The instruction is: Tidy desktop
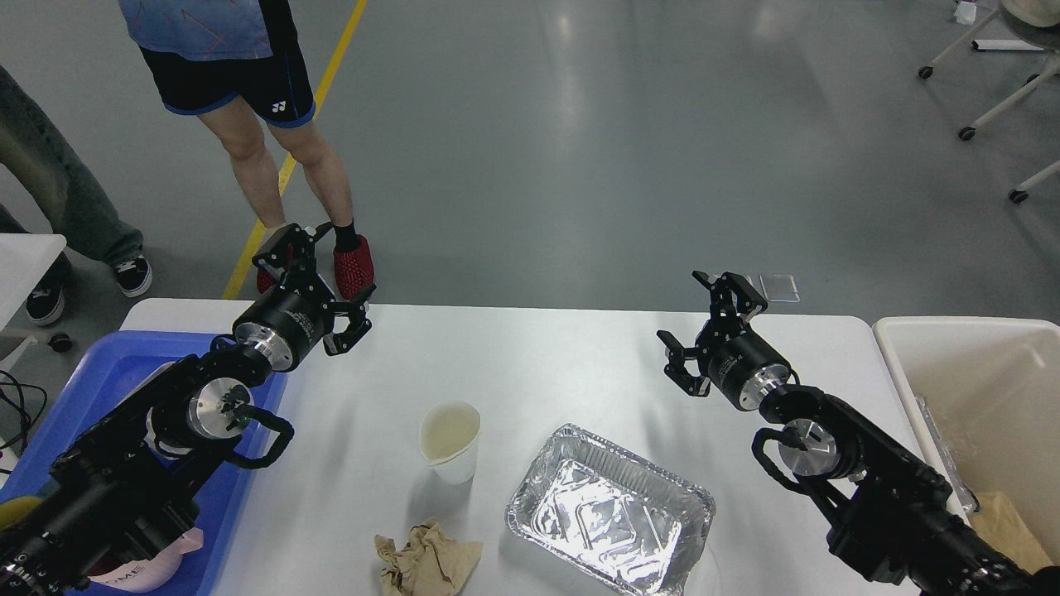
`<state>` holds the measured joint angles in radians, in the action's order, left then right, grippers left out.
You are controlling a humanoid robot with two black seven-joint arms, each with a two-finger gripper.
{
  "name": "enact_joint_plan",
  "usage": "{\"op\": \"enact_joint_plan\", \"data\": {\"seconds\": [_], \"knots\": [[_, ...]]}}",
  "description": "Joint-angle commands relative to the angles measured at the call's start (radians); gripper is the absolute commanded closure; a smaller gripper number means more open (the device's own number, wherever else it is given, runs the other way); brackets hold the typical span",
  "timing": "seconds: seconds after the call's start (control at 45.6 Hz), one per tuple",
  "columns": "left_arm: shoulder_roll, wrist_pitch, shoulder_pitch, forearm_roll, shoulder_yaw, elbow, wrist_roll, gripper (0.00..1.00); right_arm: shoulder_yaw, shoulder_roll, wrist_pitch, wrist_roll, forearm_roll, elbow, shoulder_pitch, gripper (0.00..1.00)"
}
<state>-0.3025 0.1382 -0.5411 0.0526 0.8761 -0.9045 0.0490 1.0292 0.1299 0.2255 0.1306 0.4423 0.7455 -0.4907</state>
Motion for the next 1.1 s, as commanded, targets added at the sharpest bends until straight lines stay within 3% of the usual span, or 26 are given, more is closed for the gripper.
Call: {"op": "enact_joint_plan", "data": {"seconds": [0.0,0.088,0.263,0.329,0.483,0.548,0.702,0.899,1.075], "knots": [[0.026,0.058,0.003,-0.160,0.040,0.082,-0.133,0.03,0.008,0.002,0.003,0.000,0.000,-0.001,-0.002,0.00],[0.034,0.066,0.015,-0.223,0.064,0.099,-0.181,0.03,0.009,0.002,0.003,0.000,-0.002,0.002,0.004,0.00],[0.062,0.092,0.049,-0.220,0.116,0.099,-0.153,0.03,0.028,0.016,0.011,-0.002,-0.007,0.014,0.030,0.00],[0.062,0.106,0.052,-0.218,0.115,0.099,-0.109,0.03,0.052,0.017,0.009,0.000,-0.008,0.014,0.030,0.00],[0.056,0.150,0.058,-0.217,0.103,0.101,0.064,0.03,0.132,0.013,0.009,0.000,-0.008,0.011,0.027,0.00],[0.056,0.152,0.056,-0.217,0.104,0.102,0.103,0.03,0.129,0.019,0.009,-0.002,-0.007,0.009,0.017,0.00],[0.066,0.153,0.055,-0.218,0.107,0.101,0.111,0.03,0.074,0.060,0.011,-0.009,0.041,0.038,0.011,0.00],[0.088,0.153,0.053,-0.218,0.100,0.101,0.111,0.03,-0.204,0.308,0.012,-0.025,0.167,0.192,-0.048,0.00],[0.098,0.136,0.055,-0.217,0.098,0.101,0.101,0.03,-0.455,0.555,0.021,-0.098,0.162,0.351,-0.150,0.00]]}}
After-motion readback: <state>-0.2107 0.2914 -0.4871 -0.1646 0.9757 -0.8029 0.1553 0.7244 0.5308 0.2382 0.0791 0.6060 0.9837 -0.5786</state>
